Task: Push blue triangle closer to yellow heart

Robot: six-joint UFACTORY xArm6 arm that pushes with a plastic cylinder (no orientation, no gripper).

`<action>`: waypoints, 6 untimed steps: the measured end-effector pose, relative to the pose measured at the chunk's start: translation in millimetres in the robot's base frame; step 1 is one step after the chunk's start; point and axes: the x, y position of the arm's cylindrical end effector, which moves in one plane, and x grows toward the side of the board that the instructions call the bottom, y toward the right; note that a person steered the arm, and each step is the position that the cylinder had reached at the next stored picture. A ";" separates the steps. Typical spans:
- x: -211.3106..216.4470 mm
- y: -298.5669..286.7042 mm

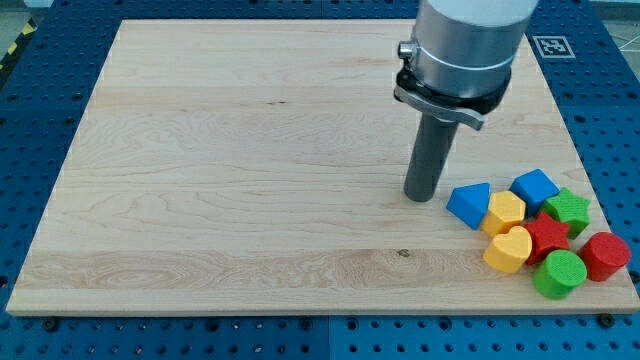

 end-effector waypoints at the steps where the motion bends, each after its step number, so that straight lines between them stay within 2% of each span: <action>1: 1.0 14.5; 6: 24.5 43.0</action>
